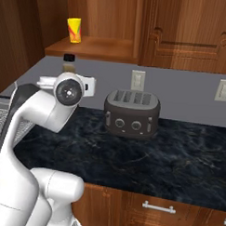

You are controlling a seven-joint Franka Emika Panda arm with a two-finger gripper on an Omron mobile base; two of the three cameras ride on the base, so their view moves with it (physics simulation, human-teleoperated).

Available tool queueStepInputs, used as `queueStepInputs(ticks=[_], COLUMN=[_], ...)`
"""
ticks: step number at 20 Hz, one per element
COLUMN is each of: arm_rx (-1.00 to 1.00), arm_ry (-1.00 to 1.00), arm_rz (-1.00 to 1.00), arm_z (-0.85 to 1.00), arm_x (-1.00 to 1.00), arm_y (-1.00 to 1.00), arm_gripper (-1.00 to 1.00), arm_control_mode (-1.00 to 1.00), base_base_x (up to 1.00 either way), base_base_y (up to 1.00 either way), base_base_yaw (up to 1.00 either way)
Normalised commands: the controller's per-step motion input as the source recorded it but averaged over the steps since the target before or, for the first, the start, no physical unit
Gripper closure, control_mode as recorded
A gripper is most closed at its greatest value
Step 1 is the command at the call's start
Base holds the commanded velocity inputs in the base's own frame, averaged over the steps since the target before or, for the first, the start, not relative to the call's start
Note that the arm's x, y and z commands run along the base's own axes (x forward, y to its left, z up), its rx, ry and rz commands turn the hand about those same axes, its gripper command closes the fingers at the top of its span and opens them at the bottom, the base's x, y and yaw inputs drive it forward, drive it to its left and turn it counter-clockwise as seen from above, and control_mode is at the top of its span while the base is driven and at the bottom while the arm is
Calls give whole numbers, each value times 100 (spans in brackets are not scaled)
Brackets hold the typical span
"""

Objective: Take the cinnamon bottle from the cabinet and place it on the dining table, next to the plate with the cupcake. Then take the chocolate from the dining counter and place it on the cupcake plate.

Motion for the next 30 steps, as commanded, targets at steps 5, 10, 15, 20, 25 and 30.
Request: queueStepInputs(ticks=[5, 10, 15, 20, 25, 30], arm_rx=[11, 5, 0, 0, 0, 0], arm_ry=[12, 8, 0, 0, 0, 0], arm_rz=[0, 0, 0, 0, 0, 0], arm_z=[-29, -7, 0, 0, 0, 0], arm_x=[-14, -2, 0, 0, 0, 0], arm_y=[0, 0, 0, 0, 0, 0], arm_gripper=[100, 100, 100, 100, 100, 100], arm_control_mode=[-100, -100, -100, -100, -100, 100], base_base_x=[0, 0, 0, 0, 0, 0], base_base_y=[0, 0, 0, 0, 0, 0], base_base_yaw=[0, 0, 0, 0, 0, 0])
